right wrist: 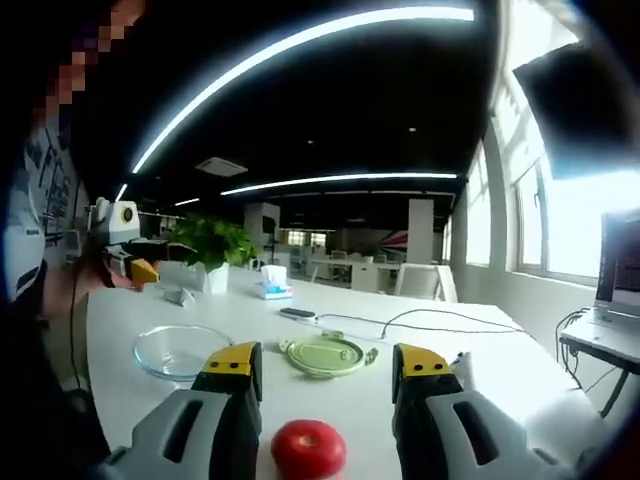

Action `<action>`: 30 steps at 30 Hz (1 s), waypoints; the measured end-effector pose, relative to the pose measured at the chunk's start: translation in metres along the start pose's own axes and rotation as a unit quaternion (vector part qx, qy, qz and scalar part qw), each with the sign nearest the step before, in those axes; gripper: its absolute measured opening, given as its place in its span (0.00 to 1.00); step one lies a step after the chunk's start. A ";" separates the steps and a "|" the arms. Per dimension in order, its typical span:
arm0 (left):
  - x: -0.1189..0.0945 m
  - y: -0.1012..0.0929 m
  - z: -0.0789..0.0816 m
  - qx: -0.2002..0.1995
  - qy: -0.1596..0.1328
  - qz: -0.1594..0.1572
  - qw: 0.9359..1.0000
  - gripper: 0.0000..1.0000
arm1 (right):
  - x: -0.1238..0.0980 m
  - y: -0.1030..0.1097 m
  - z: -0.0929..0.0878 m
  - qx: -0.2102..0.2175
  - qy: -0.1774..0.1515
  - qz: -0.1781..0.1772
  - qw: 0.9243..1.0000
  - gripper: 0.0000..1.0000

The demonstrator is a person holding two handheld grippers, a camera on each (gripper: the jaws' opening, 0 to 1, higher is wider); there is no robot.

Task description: Pick up the tomato from the tabletop place it into the food storage container close the lid and lock the latches

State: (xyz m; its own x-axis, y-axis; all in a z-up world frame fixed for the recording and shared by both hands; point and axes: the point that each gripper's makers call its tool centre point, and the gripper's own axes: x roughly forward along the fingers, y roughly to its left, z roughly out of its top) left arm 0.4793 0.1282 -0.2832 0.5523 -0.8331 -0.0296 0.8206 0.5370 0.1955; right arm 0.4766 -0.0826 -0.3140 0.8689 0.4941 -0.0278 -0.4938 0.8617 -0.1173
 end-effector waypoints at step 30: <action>0.158 -0.100 -0.095 0.072 0.177 -0.338 0.922 0.45 | -0.009 0.010 -0.088 -0.027 0.159 0.123 0.979 0.50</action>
State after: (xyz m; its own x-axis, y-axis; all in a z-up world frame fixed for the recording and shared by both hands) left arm 0.4981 -0.0444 -0.4010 -0.0430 -0.8622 -0.5047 0.9809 -0.1323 0.1424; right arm 0.4673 -0.0888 -0.4021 0.6955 0.6173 -0.3677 -0.6940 0.7096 -0.1214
